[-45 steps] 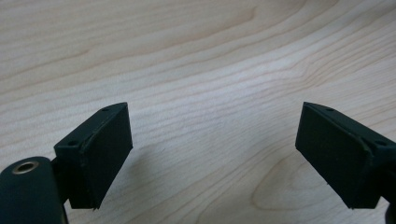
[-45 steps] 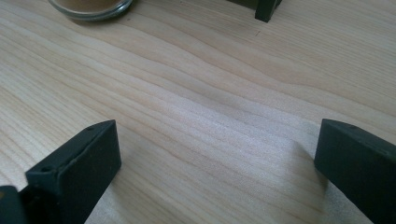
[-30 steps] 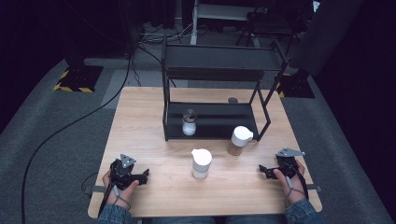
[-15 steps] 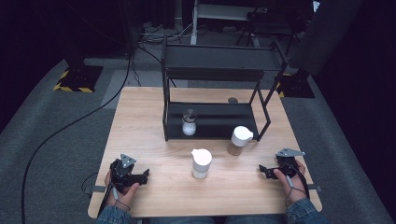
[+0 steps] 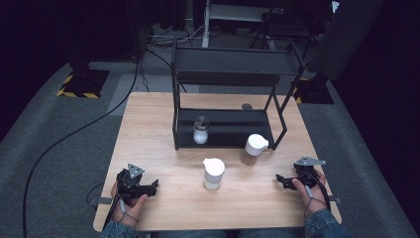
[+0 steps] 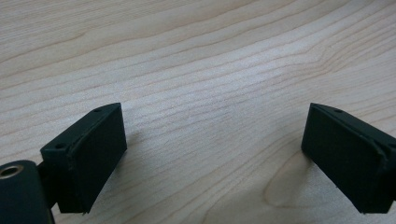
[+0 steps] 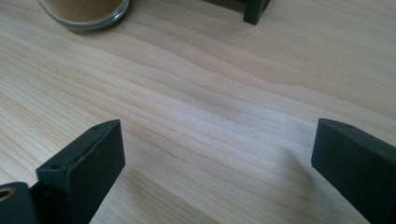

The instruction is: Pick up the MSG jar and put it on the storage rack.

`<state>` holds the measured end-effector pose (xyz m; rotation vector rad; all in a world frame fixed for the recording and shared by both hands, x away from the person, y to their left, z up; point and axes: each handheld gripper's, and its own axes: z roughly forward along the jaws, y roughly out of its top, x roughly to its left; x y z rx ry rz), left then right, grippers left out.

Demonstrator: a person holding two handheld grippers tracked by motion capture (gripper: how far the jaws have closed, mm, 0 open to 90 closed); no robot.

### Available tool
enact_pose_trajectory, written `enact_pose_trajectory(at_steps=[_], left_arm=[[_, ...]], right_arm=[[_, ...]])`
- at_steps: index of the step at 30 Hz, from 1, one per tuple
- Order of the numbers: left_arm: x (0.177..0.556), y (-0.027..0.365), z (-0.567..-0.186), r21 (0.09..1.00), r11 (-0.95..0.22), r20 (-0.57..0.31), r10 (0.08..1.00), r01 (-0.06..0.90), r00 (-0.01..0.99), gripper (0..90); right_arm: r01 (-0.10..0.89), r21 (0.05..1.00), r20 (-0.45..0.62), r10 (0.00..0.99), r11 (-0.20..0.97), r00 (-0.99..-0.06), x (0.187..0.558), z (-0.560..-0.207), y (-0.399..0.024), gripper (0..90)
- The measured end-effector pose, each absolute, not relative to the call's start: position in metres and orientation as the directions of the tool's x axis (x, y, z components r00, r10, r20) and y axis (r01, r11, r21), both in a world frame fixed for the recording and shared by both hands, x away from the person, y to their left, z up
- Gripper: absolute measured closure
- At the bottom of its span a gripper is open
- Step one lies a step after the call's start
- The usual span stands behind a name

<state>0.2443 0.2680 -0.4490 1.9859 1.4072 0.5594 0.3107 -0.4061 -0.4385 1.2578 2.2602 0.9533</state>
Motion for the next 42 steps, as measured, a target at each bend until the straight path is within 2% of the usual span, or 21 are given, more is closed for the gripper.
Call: enact_pose_trajectory(at_steps=[17,42], left_arm=[[0.244,0.269,-0.449,0.704,-0.232,-0.019,0.939,0.672,0.344,5.3],[0.243,0.269,-0.449,0.703,-0.234,-0.018,0.938,0.672,0.345,4.2]], right_arm=[[0.538,0.760,-0.025,0.844,0.364,-0.535,0.301,-0.387,-0.397,2.9],[0.461,0.806,-0.033,0.806,0.370,-0.590,0.295,-0.340,-0.365,3.9]])
